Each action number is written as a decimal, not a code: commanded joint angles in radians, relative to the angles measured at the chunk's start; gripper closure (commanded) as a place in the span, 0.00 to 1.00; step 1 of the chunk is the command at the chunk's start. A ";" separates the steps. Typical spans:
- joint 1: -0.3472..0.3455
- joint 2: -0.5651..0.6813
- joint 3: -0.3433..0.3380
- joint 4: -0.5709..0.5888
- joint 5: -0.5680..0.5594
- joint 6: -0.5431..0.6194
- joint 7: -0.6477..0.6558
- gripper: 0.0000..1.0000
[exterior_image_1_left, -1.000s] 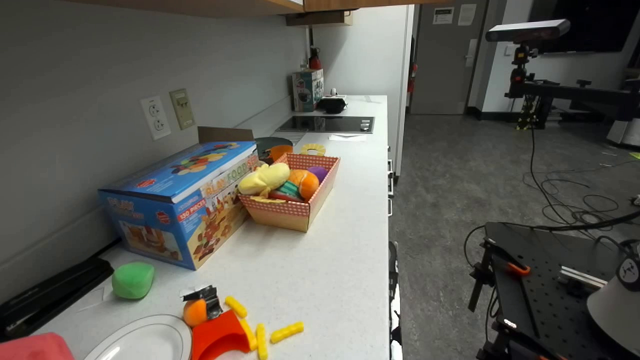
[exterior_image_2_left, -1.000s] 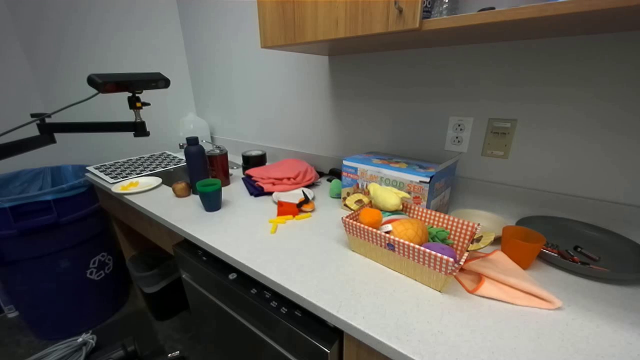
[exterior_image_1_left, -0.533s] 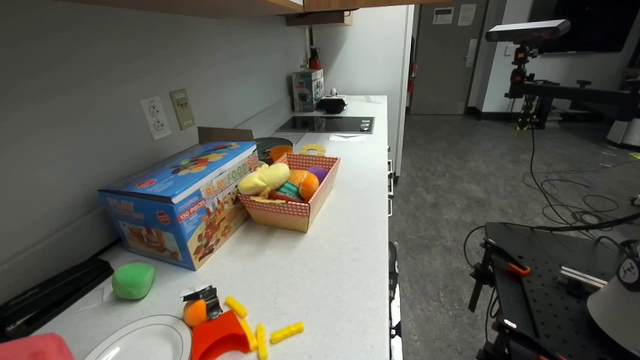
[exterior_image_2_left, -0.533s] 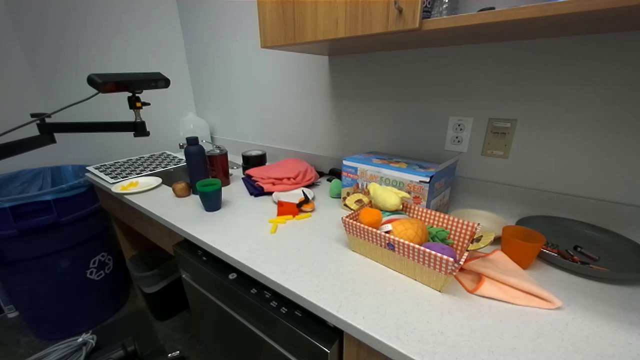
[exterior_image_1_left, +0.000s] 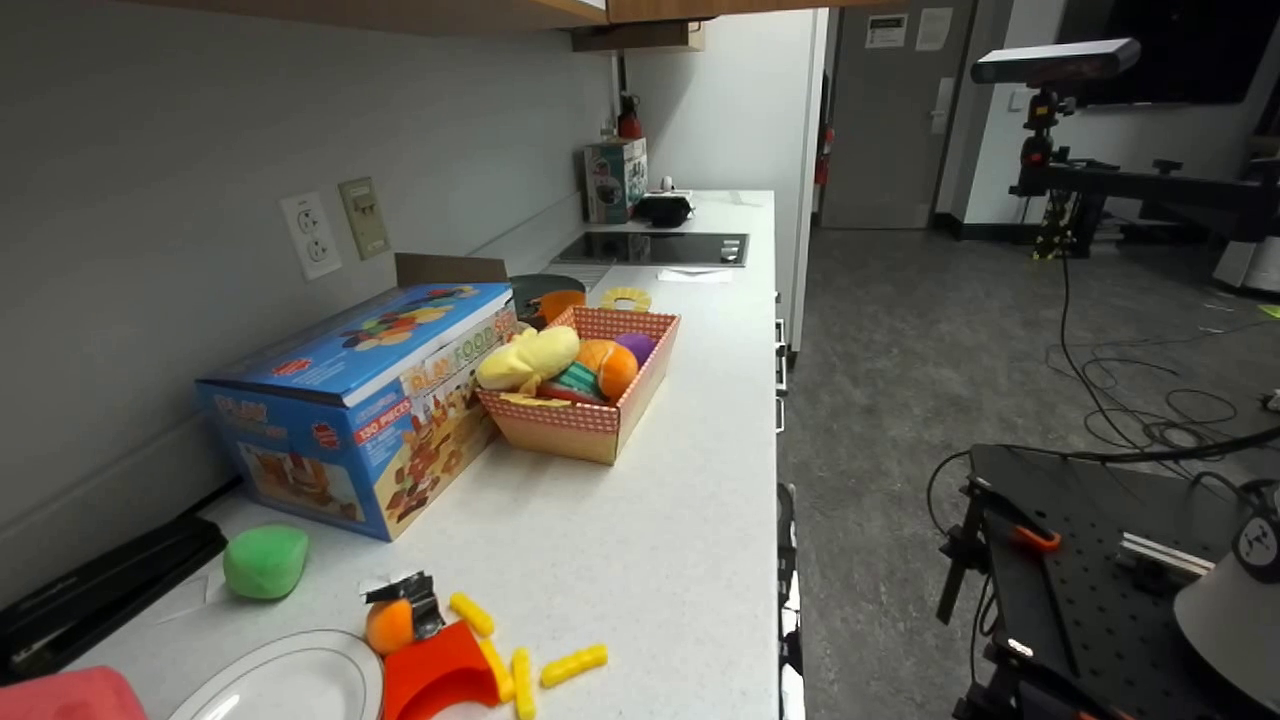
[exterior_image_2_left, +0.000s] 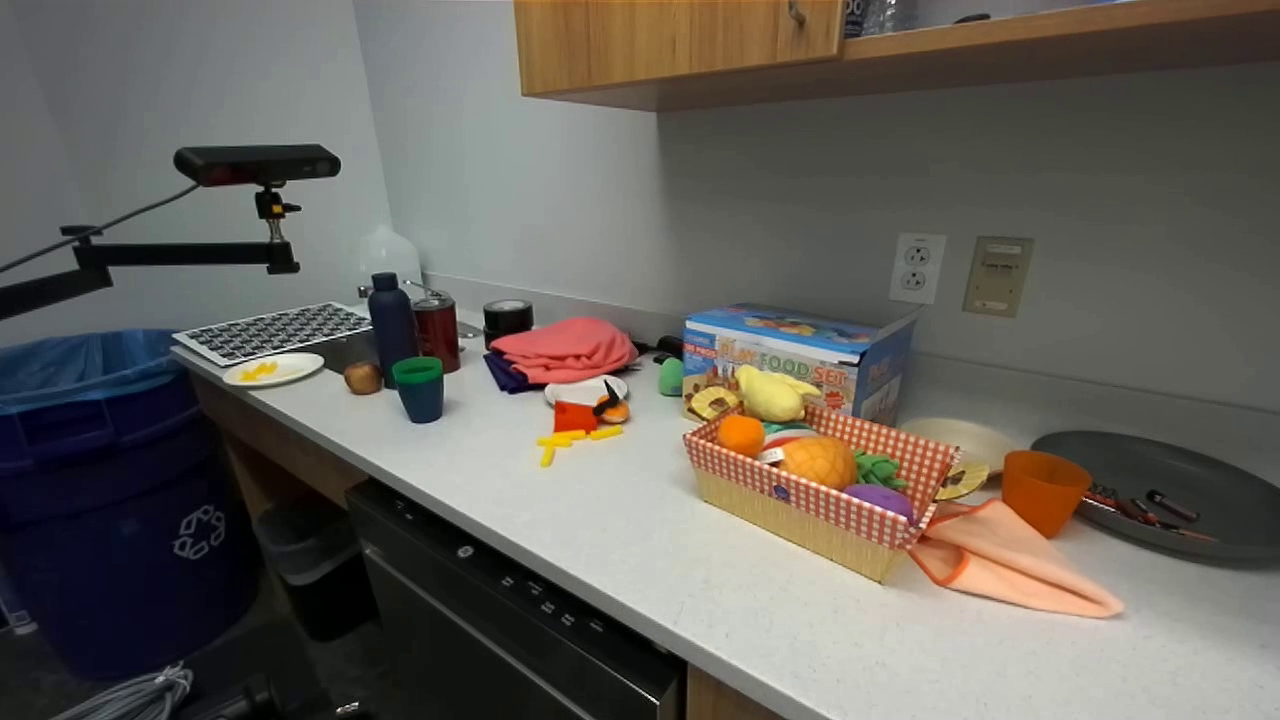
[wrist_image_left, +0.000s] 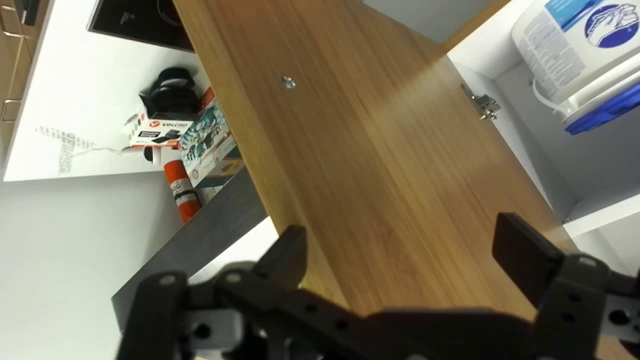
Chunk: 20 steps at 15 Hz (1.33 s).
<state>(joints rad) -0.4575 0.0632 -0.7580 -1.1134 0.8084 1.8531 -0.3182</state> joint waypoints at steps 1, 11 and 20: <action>-0.045 0.077 -0.012 0.105 0.076 -0.125 -0.006 0.00; -0.080 0.015 0.066 0.106 0.018 -0.366 -0.088 0.00; -0.135 0.034 0.055 0.160 -0.024 -0.318 -0.178 0.00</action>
<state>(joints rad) -0.5481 0.0644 -0.7065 -1.0182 0.8063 1.5114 -0.4530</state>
